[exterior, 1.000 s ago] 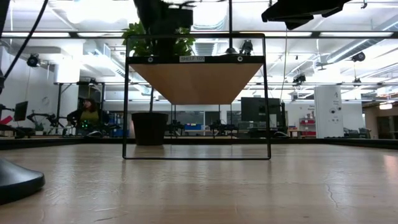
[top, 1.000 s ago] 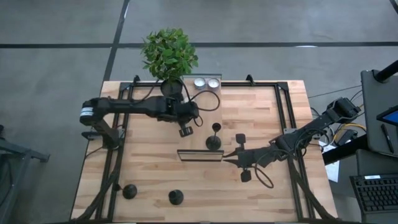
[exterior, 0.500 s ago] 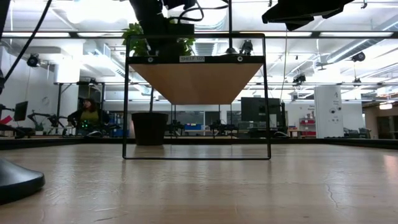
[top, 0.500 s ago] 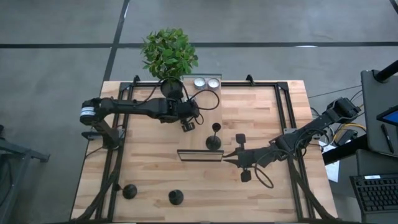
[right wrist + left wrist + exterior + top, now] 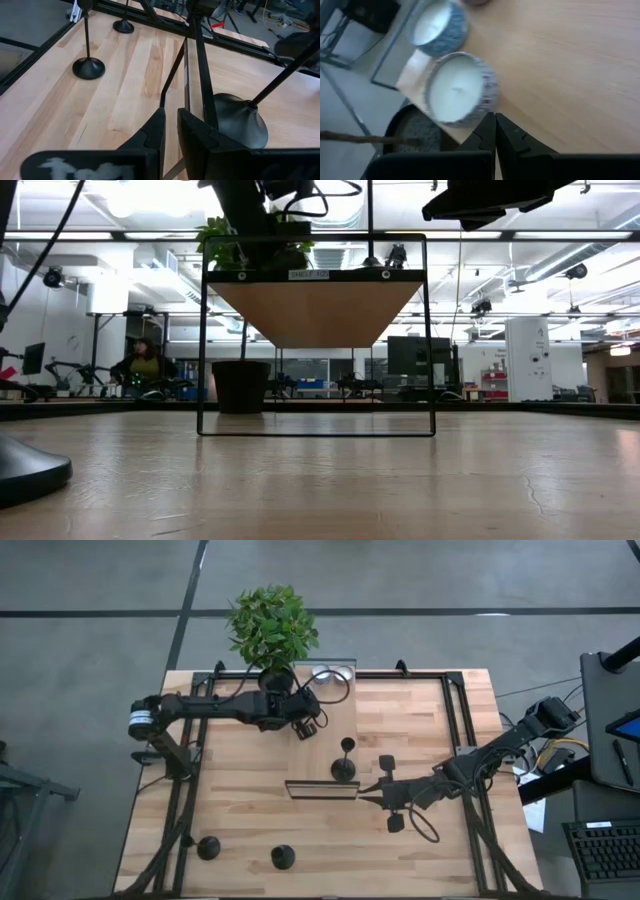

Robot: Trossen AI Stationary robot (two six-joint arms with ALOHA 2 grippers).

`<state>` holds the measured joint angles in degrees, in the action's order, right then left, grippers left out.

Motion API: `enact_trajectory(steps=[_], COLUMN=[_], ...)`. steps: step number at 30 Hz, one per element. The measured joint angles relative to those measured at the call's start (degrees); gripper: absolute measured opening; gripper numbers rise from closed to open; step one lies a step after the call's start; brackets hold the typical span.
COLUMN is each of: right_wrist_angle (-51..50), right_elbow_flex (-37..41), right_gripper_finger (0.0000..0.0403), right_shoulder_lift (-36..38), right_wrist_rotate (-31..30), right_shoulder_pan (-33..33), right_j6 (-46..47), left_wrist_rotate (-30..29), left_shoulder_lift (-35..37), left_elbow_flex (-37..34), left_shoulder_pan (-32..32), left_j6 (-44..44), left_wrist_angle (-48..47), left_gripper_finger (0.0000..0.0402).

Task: Pick & Place candle stick holders
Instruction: Put the white candle on the shelf

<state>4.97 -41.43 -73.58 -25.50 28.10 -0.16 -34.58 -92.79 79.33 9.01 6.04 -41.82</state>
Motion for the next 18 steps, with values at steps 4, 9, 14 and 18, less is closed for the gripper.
enact_trajectory(steps=[4,9,14,18], right_wrist_angle=[-0.02,-0.02,-0.04,-0.02], right_elbow_flex=[0.00,0.00,0.00,0.06], right_gripper_finger=[0.0045,0.0043,0.0044,0.0044], right_shoulder_lift=[0.00,0.00,0.00,0.00], right_wrist_rotate=[0.00,0.00,0.00,0.00], right_shoulder_pan=[0.00,0.00,0.00,-0.02], right_j6=[-0.04,0.01,0.07,0.02], left_wrist_rotate=[5.40,5.61,5.62,6.40], left_shoulder_lift=[0.02,-0.09,-0.17,-0.17], left_elbow_flex=[0.00,0.00,0.00,-0.85], left_shoulder_pan=[0.01,0.75,2.71,4.00], left_j6=[-2.51,-4.12,-4.67,-4.58], left_wrist_angle=[0.51,5.32,6.40,6.84], left_gripper_finger=[0.0001,0.0001,0.0001,0.0001])
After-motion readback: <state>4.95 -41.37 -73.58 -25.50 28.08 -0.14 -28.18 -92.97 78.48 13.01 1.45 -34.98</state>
